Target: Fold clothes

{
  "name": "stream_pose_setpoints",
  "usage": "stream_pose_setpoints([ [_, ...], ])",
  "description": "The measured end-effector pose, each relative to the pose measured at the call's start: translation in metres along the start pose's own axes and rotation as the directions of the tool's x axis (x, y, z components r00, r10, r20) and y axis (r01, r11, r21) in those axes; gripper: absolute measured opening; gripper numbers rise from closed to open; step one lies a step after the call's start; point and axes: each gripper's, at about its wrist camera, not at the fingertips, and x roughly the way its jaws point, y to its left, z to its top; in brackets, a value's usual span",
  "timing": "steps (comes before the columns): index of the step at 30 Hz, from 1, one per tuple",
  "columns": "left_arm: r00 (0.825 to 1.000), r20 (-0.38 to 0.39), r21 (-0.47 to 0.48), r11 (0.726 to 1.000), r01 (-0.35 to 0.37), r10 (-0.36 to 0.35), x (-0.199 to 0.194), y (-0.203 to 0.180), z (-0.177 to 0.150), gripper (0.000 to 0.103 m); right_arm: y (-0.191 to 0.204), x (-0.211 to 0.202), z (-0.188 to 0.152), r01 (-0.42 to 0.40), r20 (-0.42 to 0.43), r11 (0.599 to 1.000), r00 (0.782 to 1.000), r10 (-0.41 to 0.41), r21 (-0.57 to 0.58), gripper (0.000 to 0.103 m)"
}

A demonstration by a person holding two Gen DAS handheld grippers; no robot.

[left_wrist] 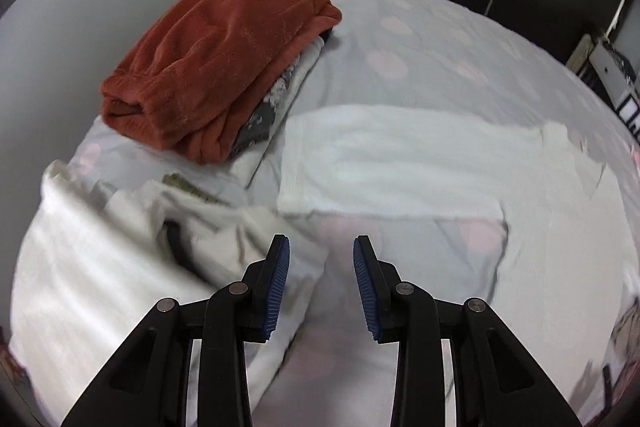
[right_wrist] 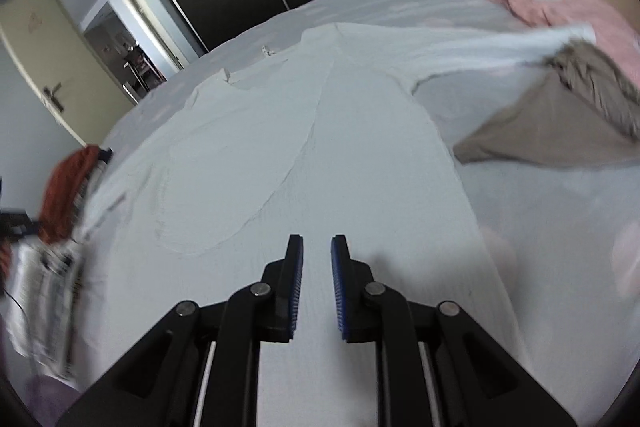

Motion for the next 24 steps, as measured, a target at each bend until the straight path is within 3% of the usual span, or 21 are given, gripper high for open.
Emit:
stream_pose_setpoints([
  [4, 1.000, -0.003, -0.039, 0.999, 0.000, 0.000, 0.068, 0.013, 0.029, 0.035, 0.004, 0.010, 0.002, -0.005, 0.019, 1.000, 1.000, 0.006, -0.028, 0.014],
  [9, 0.998, -0.058, -0.105, 0.994, 0.002, -0.009, 0.113, 0.018, 0.046, 0.035, 0.008, 0.018, 0.002, -0.009, 0.011, 0.999, 1.000, 0.010, -0.046, 0.014],
  [14, 0.985, -0.122, -0.098, 0.986, -0.133, 0.121, 0.158, 0.017, 0.056, 0.035, 0.014, 0.039, 0.005, -0.010, -0.018, 0.997, 1.000, 0.009, -0.073, 0.014],
  [16, 0.977, -0.145, -0.113, 0.978, -0.173, 0.156, 0.169, 0.021, 0.058, 0.035, 0.015, 0.044, 0.007, -0.018, -0.025, 0.997, 1.000, 0.016, -0.078, 0.014],
  [21, 0.980, -0.150, -0.162, 0.975, -0.155, 0.131, 0.183, 0.027, 0.054, 0.035, 0.016, 0.054, 0.007, -0.027, -0.047, 0.995, 0.999, 0.023, -0.092, 0.014],
  [24, 0.983, -0.138, -0.167, 0.975, -0.148, 0.125, 0.181, 0.023, 0.051, 0.024, 0.015, 0.057, 0.006, -0.021, -0.058, 0.995, 0.998, 0.016, -0.093, 0.014],
])
